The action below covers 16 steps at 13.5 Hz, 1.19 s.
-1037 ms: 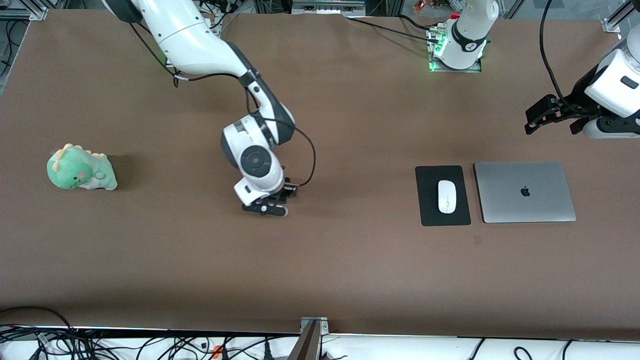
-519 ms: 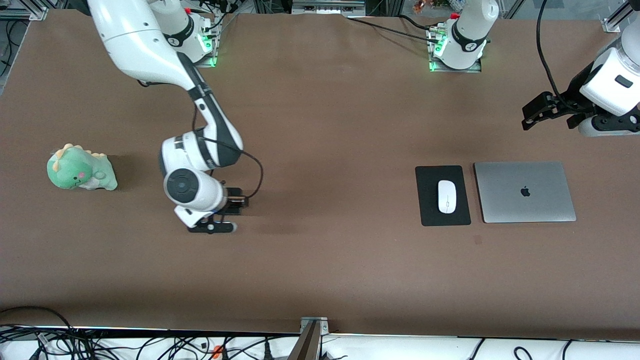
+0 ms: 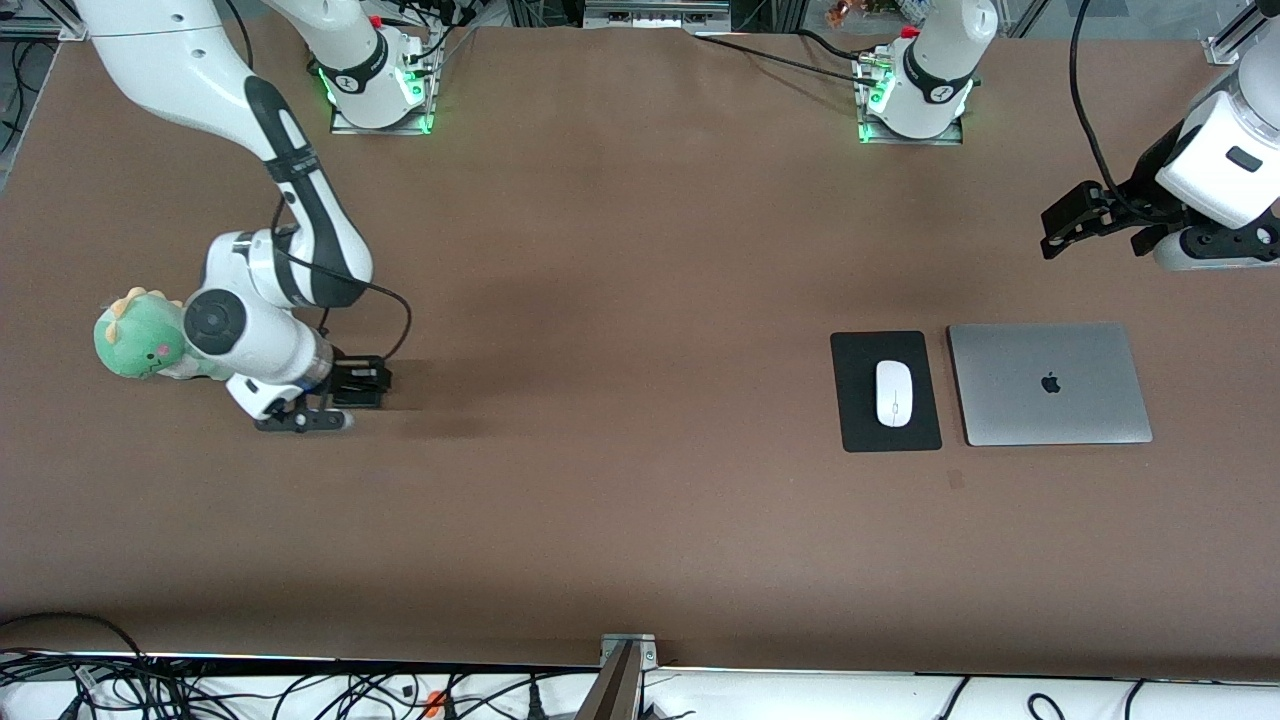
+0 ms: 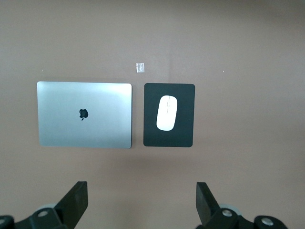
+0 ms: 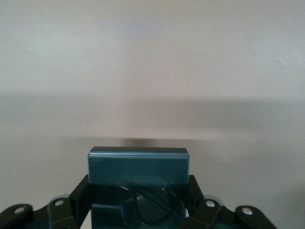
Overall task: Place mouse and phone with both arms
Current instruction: 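Carry the phone with the right gripper toward the green plush toy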
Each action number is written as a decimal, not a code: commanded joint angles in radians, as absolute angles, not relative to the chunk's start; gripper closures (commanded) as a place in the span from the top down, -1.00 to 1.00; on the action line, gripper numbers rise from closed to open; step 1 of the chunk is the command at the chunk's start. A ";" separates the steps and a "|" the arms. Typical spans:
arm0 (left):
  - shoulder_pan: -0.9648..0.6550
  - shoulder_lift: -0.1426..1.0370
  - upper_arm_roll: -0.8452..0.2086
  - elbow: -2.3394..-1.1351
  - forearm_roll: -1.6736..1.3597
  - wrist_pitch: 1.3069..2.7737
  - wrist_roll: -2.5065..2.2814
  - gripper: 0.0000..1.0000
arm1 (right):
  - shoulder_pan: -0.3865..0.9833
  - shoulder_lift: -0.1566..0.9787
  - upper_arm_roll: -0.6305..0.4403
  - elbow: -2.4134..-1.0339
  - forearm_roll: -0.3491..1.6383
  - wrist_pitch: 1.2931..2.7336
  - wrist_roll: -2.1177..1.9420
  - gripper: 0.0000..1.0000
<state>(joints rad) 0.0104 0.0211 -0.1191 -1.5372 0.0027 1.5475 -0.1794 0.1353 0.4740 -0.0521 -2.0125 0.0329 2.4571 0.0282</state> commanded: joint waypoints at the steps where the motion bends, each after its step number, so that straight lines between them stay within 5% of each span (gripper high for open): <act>1: -0.003 0.025 -0.107 -1.511 -0.003 1.526 -0.189 1.00 | 0.066 0.405 -0.044 -2.187 0.037 2.626 -0.067 -0.08; 8: 0.003 0.026 -0.106 -1.511 -0.011 1.525 -0.189 1.00 | 0.006 0.437 -0.044 -2.246 0.037 2.763 -0.144 -0.05; 9: 0.006 0.026 -0.104 -1.512 -0.009 1.523 -0.189 1.00 | 0.003 0.437 -0.044 -2.246 0.035 2.761 -0.144 0.28; 10: 0.006 0.026 -0.104 -1.513 -0.011 1.523 -0.189 1.00 | 0.003 0.436 -0.044 -2.243 0.037 2.758 -0.144 0.99; 16: 0.006 0.025 -0.106 -1.513 -0.011 1.522 -0.189 1.00 | 0.005 0.347 -0.040 -2.166 0.040 2.550 -0.135 1.00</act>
<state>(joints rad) 0.0111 0.0211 -0.1119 -1.5371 0.0027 1.5462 -0.1852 0.0167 0.4177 -0.0519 -2.1960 0.0330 2.6683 -0.1235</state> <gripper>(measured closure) 0.000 0.000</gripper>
